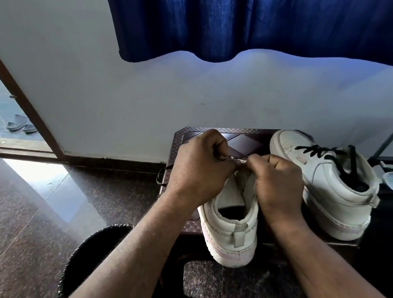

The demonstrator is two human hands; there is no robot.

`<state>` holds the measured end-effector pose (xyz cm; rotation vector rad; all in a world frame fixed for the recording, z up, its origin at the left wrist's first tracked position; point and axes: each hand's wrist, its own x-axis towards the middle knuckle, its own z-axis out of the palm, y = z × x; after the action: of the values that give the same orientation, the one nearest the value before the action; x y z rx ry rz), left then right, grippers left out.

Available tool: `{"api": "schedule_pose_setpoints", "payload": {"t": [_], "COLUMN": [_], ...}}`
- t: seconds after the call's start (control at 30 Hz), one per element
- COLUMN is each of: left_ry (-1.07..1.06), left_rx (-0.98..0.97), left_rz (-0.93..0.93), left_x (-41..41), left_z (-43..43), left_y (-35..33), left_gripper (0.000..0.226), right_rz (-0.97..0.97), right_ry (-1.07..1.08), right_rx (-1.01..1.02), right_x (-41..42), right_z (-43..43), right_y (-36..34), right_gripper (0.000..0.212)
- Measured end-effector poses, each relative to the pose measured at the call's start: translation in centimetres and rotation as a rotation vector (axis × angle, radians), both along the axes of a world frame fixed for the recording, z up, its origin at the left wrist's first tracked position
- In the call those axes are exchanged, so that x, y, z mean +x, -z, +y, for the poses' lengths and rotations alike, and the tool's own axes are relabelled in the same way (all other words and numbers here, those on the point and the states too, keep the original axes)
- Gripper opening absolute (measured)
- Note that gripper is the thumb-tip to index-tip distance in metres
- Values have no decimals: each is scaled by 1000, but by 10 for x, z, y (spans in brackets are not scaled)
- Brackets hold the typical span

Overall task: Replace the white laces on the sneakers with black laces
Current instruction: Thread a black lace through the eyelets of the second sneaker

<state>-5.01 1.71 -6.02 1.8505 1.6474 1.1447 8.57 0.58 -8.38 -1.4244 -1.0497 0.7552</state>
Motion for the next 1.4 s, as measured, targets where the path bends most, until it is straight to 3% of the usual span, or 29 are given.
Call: {"api": "schedule_pose_setpoints", "payload": {"t": [0.13,0.27,0.37,0.5,0.6,0.7,0.83,0.97,1.07,1.2,1.27,1.33,1.4], "left_ry": [3,-83,-87,-82,-68,-27,-25,-1,7,17,19,17,12], "left_rx": [0,-7,-91,-99,-103,-118,-123,-143,-153,-167,-172,-170,-164], "left_rz": [-4,52,22,17,24,31,31,-37,-80,-96,-91,-79,-68], "left_x": [1,-11,-23,-24,-25,-26,-26,-27,-26,-25,-25,-24,-23], "left_z": [-1,4,9,9,9,9,7,7,6,4,4,4,3], "left_y": [0,-1,1,4,4,3,4,5,4,5,5,4,3], "left_gripper": [44,45,44,44,41,36,32,25,20,21,21,20,19], "right_rz": [52,325,353,515,415,236,484,416,464,374,306,381,412], "right_ry": [-13,-177,-252,-363,-399,-240,-42,-261,-354,-284,-130,-7,-21], "right_rx": [24,-47,-77,-217,-228,-153,-152,-150,-186,-138,-48,30,49], "right_x": [-4,-12,-11,-11,-11,-5,10,-3,-12,-9,-3,7,10], "right_z": [-1,-4,0,7,10,20,30,16,9,16,22,29,29], "right_y": [3,9,7,7,11,12,11,13,8,9,10,8,8], "right_gripper": [60,65,28,18,28,26,20,29,15,18,17,16,14]}}
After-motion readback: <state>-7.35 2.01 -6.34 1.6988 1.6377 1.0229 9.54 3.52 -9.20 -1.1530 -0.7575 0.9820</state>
